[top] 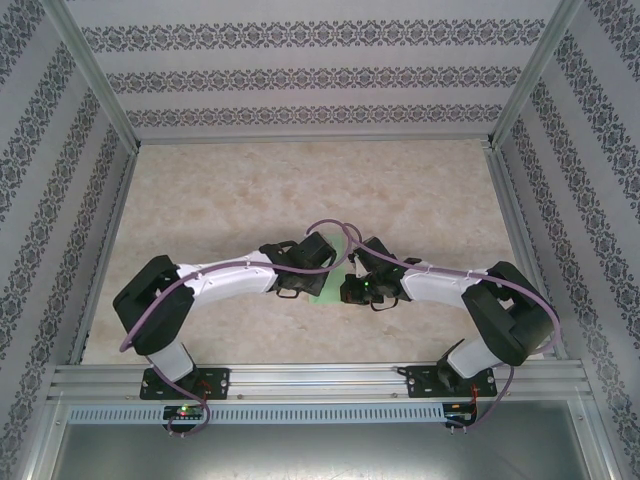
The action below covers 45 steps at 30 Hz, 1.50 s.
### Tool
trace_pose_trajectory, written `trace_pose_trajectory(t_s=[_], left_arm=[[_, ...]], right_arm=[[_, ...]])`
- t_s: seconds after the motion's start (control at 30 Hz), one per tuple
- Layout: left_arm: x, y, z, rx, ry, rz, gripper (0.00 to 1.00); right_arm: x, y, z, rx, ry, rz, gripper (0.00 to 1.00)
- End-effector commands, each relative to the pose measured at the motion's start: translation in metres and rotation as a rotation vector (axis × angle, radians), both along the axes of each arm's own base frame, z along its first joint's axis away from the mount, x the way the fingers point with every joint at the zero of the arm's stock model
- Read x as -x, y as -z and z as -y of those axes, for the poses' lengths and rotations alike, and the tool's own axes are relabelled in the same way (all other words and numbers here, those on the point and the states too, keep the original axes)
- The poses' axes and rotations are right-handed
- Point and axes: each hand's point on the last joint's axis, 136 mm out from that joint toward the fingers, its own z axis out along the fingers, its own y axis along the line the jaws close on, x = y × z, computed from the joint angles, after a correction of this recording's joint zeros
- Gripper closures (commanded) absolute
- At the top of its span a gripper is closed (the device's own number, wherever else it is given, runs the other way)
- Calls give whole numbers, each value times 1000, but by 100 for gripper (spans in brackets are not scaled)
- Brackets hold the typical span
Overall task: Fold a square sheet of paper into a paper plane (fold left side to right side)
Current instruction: Fold the triangle a second time at the center of the table.
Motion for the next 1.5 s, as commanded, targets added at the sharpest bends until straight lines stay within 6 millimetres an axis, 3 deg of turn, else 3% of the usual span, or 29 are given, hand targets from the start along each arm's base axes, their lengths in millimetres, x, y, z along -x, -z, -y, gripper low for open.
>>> trace_pose_trajectory(t_s=[0.0,0.8,1.47], left_arm=[[-7,2,-11,-69,6,11,100],[-30,20,-7,-71,3,25,100],[-31,31,-8,-68,1,10,100]], right_arm=[[6,9,7,64,-22,-16,100],[10,12,8,87,-53,-29,100],[13,16,5,71,-45,-64,100]])
